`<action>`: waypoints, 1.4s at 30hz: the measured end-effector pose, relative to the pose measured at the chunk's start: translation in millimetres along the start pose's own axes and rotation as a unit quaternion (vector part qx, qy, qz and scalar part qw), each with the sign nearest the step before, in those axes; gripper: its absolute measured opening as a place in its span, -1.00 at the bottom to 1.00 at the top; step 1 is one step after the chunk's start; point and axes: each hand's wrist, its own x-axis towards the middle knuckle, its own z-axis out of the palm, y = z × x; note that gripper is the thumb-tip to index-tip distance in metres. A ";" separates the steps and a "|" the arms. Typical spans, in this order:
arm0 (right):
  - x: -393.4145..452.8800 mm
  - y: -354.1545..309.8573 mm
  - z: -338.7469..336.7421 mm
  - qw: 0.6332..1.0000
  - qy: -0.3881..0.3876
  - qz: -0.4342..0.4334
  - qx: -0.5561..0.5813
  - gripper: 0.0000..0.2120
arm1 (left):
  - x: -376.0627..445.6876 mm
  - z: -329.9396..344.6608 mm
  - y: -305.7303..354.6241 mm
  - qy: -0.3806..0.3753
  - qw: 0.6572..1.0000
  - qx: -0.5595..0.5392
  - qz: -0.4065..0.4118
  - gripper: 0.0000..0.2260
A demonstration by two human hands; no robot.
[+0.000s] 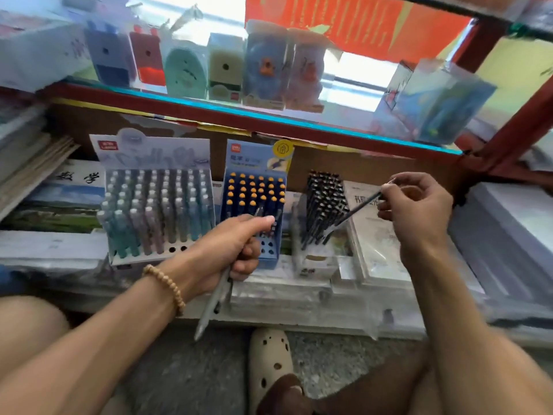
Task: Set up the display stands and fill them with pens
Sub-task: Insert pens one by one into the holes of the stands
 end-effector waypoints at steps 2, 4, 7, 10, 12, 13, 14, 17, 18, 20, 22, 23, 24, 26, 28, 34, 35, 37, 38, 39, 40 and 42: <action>0.0 12.4 -2.4 0.998 -0.003 -0.030 -0.060 -0.82 | 5.4 6.6 -0.2 -0.016 1.000 0.005 0.002 -0.95; 0.3 22.1 -1.1 0.992 -0.011 -0.064 -0.105 -0.79 | 10.1 13.4 -2.6 -0.019 1.000 0.016 0.005 -0.88; 0.3 31.3 4.4 0.982 -0.031 -0.105 -0.152 -0.81 | 16.6 19.1 -6.5 -0.004 1.000 0.016 0.005 -0.75; -3.1 38.1 10.5 0.975 -0.050 -0.119 -0.183 -0.85 | 18.2 19.4 -9.3 0.013 1.000 0.014 0.007 -0.80; -4.7 41.3 13.0 0.969 -0.065 -0.124 -0.202 -0.87 | 17.8 17.7 -11.2 0.018 1.000 0.010 0.006 -0.87; -5.2 42.0 13.8 0.965 -0.075 -0.133 -0.213 -0.88 | 16.9 16.9 -11.9 0.021 1.000 0.012 0.007 -0.87; -5.5 42.2 14.3 0.960 -0.088 -0.145 -0.221 -0.88 | 16.6 16.1 -12.6 0.025 1.000 0.015 0.007 -0.85; -8.1 43.8 16.1 0.943 -0.151 -0.172 -0.244 -0.86 | 14.4 14.8 -11.8 0.032 0.999 0.020 0.006 -0.82; -9.8 44.8 16.9 0.936 -0.167 -0.179 -0.254 -0.86 | 13.8 15.0 -11.4 0.025 0.999 0.022 0.006 -0.82; -12.4 48.2 18.5 0.924 -0.167 -0.206 -0.276 -0.87 | 12.4 16.2 -10.7 0.012 0.999 0.030 0.008 -0.82; -13.4 50.4 18.1 0.915 -0.158 -0.223 -0.296 -0.87 | 10.4 17.9 -10.5 0.003 0.999 0.042 0.015 -0.81; -13.4 50.6 17.6 0.912 -0.154 -0.224 -0.307 -0.87 | 9.1 18.1 -10.5 -0.002 0.999 0.048 0.019 -0.81; -14.1 49.5 17.3 0.909 -0.146 -0.226 -0.319 -0.86 | 7.8 18.3 -10.5 -0.006 0.998 0.054 0.023 -0.81; -17.3 43.8 17.2 0.908 -0.110 -0.237 -0.327 -0.82 | 5.6 18.4 -10.2 -0.012 0.997 0.069 0.031 -0.80; -25.1 32.4 19.6 0.923 -0.099 -0.248 -0.277 -0.83 | 4.4 19.8 -10.4 -0.015 0.995 0.092 0.038 -0.81; -47.0 8.4 33.0 0.953 -0.280 -0.086 -0.074 -0.86 | 4.4 28.5 -11.1 -0.030 0.985 0.153 0.073 -0.77; -48.1 8.5 33.7 0.951 -0.300 -0.063 -0.050 -0.86 | 4.5 29.1 -10.9 -0.035 0.983 0.161 0.077 -0.74; -48.9 8.2 33.0 0.947 -0.320 -0.024 -0.002 -0.89 | 4.4 30.4 -10.3 -0.045 0.982 0.169 0.077 -0.74; -48.2 7.4 31.0 0.947 -0.320 -0.014 0.015 -0.90 | 4.2 31.1 -9.6 -0.045 0.982 0.166 0.075 -0.75; -46.6 6.1 28.4 0.949 -0.315 -0.012 0.025 -0.90 | 4.4 31.5 -9.2 -0.041 0.983 0.161 0.074 -0.75; -43.7 4.7 25.1 0.952 -0.304 -0.015 0.031 -0.90 | 4.8 31.5 -9.1 -0.031 0.984 0.156 0.076 -0.75; -34.2 2.2 15.7 0.965 -0.258 -0.016 0.044 -0.88 | 5.8 30.4 -10.6 -0.012 0.984 0.158 0.085 -0.75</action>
